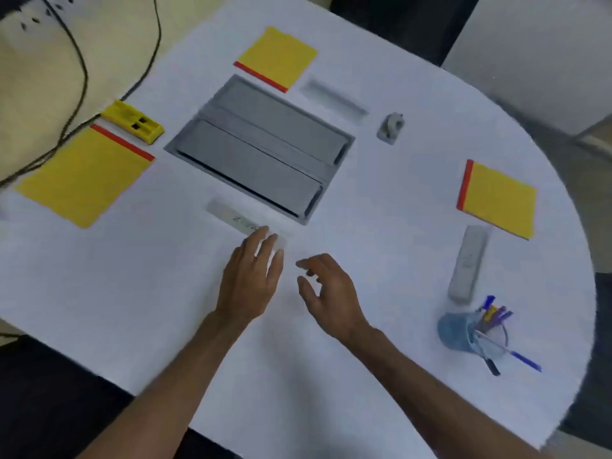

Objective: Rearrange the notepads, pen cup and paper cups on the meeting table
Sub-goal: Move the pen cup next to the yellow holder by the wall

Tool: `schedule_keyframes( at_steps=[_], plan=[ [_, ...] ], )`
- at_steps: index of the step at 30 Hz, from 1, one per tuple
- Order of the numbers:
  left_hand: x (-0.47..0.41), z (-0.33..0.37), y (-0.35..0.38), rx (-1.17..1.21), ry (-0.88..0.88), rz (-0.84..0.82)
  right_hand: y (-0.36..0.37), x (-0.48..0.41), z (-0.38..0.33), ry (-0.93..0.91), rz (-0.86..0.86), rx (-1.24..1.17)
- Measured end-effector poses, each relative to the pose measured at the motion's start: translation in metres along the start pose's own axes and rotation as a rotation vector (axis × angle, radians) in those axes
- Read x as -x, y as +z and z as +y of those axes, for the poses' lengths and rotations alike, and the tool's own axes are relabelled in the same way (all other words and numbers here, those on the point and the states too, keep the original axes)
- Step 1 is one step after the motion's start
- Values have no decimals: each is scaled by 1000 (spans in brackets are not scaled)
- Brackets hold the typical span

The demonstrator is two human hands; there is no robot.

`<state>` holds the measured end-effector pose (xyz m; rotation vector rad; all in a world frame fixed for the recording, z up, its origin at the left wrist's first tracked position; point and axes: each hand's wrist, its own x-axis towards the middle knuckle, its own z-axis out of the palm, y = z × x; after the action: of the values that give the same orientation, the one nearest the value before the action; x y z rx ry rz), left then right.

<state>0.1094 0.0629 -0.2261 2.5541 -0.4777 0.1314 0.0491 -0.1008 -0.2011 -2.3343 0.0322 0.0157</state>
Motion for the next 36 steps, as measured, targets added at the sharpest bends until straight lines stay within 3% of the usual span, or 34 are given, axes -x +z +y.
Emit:
schedule_keyframes(
  at_steps=[5,8,13,17,23,30,36],
  plan=[
    [41,48,40,4,190,-116,-27,90,50,162,15,14],
    [52,80,61,22,201,-288,-40,142,83,315,65,2],
    [59,125,103,8,221,-566,-58,205,130,705,434,-142],
    [65,149,137,-162,184,-688,-80,210,164,939,599,-282],
    [74,153,168,-258,83,-794,-93,194,194,768,767,-603],
    [79,149,173,-278,101,-811,-97,182,204,626,940,-674],
    [84,150,174,-293,115,-774,-103,179,206,609,938,-693]
  ],
)
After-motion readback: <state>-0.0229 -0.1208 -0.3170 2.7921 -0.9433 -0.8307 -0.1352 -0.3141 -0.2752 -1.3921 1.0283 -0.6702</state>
